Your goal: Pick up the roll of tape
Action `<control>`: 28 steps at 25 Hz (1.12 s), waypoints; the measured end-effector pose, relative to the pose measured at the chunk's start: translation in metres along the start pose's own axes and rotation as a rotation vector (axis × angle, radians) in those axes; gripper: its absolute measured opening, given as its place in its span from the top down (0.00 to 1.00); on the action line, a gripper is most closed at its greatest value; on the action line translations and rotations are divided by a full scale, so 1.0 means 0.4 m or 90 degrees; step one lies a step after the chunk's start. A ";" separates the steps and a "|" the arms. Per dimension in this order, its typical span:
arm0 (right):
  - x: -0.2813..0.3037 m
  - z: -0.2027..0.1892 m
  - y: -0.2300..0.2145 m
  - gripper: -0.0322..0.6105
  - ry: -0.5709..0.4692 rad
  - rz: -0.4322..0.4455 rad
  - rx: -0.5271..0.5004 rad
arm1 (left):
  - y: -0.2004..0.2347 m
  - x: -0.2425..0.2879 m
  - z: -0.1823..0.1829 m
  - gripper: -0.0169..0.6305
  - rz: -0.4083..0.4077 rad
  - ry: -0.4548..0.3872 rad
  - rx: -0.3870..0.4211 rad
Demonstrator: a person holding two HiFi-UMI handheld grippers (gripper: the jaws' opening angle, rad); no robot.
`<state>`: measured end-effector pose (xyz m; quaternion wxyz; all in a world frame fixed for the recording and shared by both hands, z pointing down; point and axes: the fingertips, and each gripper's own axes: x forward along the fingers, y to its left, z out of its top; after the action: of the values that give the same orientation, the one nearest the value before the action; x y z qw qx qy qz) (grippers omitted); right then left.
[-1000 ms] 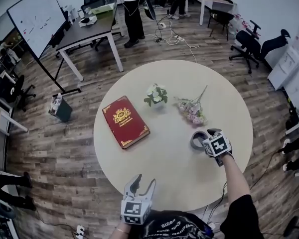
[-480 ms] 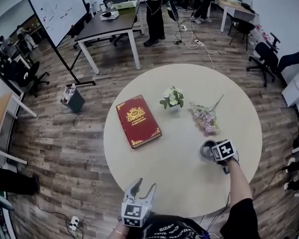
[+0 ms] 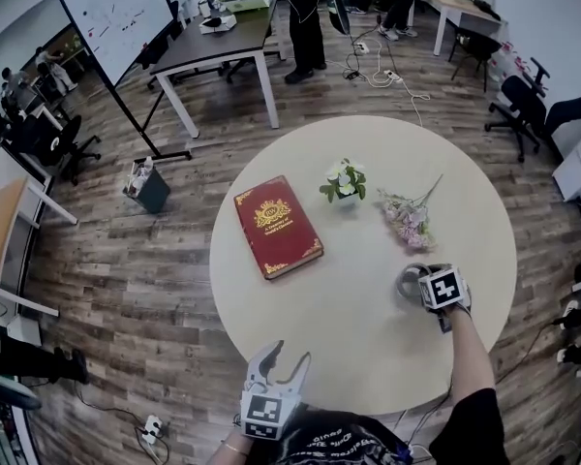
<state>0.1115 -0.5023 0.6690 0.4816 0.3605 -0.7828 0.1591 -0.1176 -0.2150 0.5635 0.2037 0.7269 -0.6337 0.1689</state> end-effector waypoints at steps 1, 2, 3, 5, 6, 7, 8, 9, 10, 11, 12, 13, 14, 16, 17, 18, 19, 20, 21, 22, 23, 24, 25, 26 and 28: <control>-0.013 0.012 0.009 0.86 -0.014 -0.002 -0.011 | -0.003 -0.001 -0.002 0.59 -0.005 0.001 0.008; -0.025 0.022 0.017 0.86 -0.027 -0.003 -0.019 | -0.006 0.000 -0.006 0.59 -0.011 0.003 0.011; -0.039 0.030 0.024 0.86 -0.038 -0.005 -0.025 | -0.010 0.001 -0.010 0.59 -0.016 0.005 0.012; -0.073 0.050 0.033 0.86 -0.061 -0.013 -0.033 | -0.019 0.005 -0.011 0.59 -0.028 0.003 0.013; -0.092 0.061 0.038 0.86 -0.074 -0.018 -0.036 | -0.024 0.006 -0.009 0.59 -0.034 0.000 0.015; -0.111 0.072 0.042 0.86 -0.087 -0.024 -0.038 | -0.029 0.007 -0.006 0.59 -0.040 -0.003 0.016; -0.130 0.082 0.046 0.86 -0.099 -0.030 -0.039 | -0.033 0.007 -0.003 0.59 -0.046 -0.006 0.017; -0.151 0.089 0.050 0.86 -0.110 -0.036 -0.038 | -0.037 0.007 -0.002 0.59 -0.052 -0.009 0.015; -0.171 0.095 0.054 0.86 -0.121 -0.042 -0.036 | -0.040 0.007 0.000 0.59 -0.058 -0.013 0.010; -0.192 0.099 0.058 0.87 -0.131 -0.047 -0.034 | -0.042 0.007 0.001 0.59 -0.062 -0.016 0.003; -0.212 0.101 0.063 0.86 -0.141 -0.052 -0.032 | -0.043 0.006 0.002 0.59 -0.066 -0.019 -0.004; -0.233 0.102 0.068 0.86 -0.150 -0.057 -0.029 | -0.044 0.006 0.002 0.59 -0.070 -0.022 -0.009; -0.253 0.102 0.073 0.86 -0.159 -0.062 -0.025 | -0.045 0.006 0.003 0.59 -0.073 -0.025 -0.010; -0.298 0.097 0.084 0.86 -0.179 -0.072 -0.011 | -0.047 0.004 0.005 0.59 -0.079 -0.029 -0.005; -0.321 0.092 0.090 0.86 -0.190 -0.075 -0.001 | -0.048 0.002 0.007 0.59 -0.082 -0.032 -0.004; -0.342 0.086 0.099 0.86 -0.200 -0.077 0.010 | -0.049 0.000 0.009 0.59 -0.085 -0.035 -0.004; -0.361 0.078 0.108 0.86 -0.209 -0.079 0.019 | -0.050 -0.001 0.011 0.59 -0.089 -0.038 -0.004; -0.379 0.068 0.118 0.86 -0.217 -0.081 0.026 | -0.052 -0.002 0.013 0.59 -0.092 -0.041 -0.003; -0.395 0.058 0.129 0.87 -0.224 -0.083 0.033 | -0.053 -0.004 0.014 0.59 -0.097 -0.042 -0.002; -0.410 0.047 0.140 0.87 -0.230 -0.084 0.039 | -0.056 -0.005 0.015 0.59 -0.101 -0.043 -0.001; -0.426 0.036 0.153 0.87 -0.237 -0.084 0.046 | -0.060 -0.007 0.016 0.59 -0.106 -0.044 0.000; -0.441 0.026 0.165 0.86 -0.243 -0.084 0.052 | -0.066 -0.008 0.017 0.59 -0.111 -0.046 0.002; -0.456 0.016 0.176 0.87 -0.249 -0.085 0.056 | -0.073 -0.008 0.020 0.59 -0.116 -0.048 0.005; -0.469 0.006 0.186 0.87 -0.254 -0.087 0.060 | -0.080 -0.009 0.022 0.59 -0.121 -0.049 0.010; -0.492 -0.012 0.204 0.86 -0.263 -0.093 0.067 | -0.095 -0.009 0.025 0.59 -0.132 -0.052 0.018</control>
<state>0.1104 -0.3623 0.5086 0.3016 0.4658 -0.8273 0.0871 -0.0807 -0.2129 0.5499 0.1837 0.7977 -0.5603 0.1264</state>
